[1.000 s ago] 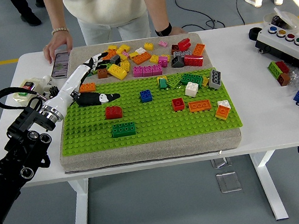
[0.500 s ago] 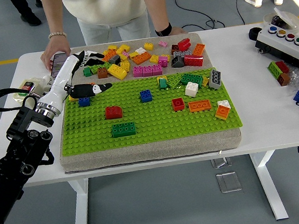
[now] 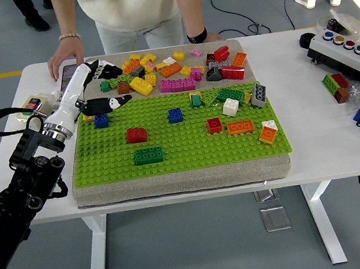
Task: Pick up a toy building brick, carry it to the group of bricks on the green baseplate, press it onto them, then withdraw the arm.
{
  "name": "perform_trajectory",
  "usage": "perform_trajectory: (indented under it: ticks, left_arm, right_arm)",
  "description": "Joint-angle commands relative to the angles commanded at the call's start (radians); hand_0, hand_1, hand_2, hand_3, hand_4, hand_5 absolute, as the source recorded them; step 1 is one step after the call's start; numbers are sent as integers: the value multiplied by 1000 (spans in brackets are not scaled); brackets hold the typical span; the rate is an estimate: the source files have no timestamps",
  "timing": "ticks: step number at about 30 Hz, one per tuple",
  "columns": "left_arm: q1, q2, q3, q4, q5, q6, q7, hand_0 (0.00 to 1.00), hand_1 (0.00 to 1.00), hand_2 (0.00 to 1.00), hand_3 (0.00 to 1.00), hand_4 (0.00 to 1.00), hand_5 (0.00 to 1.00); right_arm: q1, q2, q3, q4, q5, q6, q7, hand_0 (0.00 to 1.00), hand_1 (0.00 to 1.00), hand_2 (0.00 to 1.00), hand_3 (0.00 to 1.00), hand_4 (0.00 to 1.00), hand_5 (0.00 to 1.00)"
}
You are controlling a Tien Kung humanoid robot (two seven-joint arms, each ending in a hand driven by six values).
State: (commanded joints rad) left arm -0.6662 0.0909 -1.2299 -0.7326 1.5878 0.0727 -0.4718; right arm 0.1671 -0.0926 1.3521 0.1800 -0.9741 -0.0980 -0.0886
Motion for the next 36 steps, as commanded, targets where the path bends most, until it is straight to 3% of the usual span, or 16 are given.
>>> perform_trajectory:
  ticks: [8,9,14,15,20,21,26,27,36]
  left_arm:
    - [4,5,-7,-6,36,-56,12,626,614,606,578,998,2]
    - [4,5,-7,-6,41,-60,13,723,719,742,808,998,29]
    - [3,8,-6,-12,78,-91,16,723,719,742,808,998,29]
    - [2,8,-6,-13,82,-95,16,783,777,814,891,998,73]
    - [1,11,-7,-16,114,-121,12,783,777,814,891,998,73]
    - [1,11,-7,-16,118,-124,12,865,834,870,959,998,167]
    - [2,12,-10,-19,155,-161,9,865,834,870,959,998,167]
    - [2,12,-11,-19,160,-172,9,980,929,964,998,998,329]
    - [-1,12,-13,-14,167,-181,9,980,920,955,994,998,367]
  right_arm:
    - [0,0,-2,0,-3,-1,-1,753,673,721,644,917,505]
    - [0,0,-3,0,-3,-1,-1,754,673,721,643,917,505]
    - [0,0,-5,0,-2,-1,-2,754,673,721,643,917,505]
    - [0,0,-5,0,-2,-1,-2,754,674,721,644,918,505]
    - [0,0,-6,0,-2,-1,-2,754,674,721,644,918,505]
    - [0,0,-7,0,-2,-1,-3,754,673,721,643,917,505]
    - [0,0,-9,0,-1,-1,-3,754,673,721,643,917,505]
    - [0,0,-9,0,-1,-1,-3,754,673,721,644,918,504]
    - [1,0,-8,0,1,1,-3,754,674,722,644,918,504]
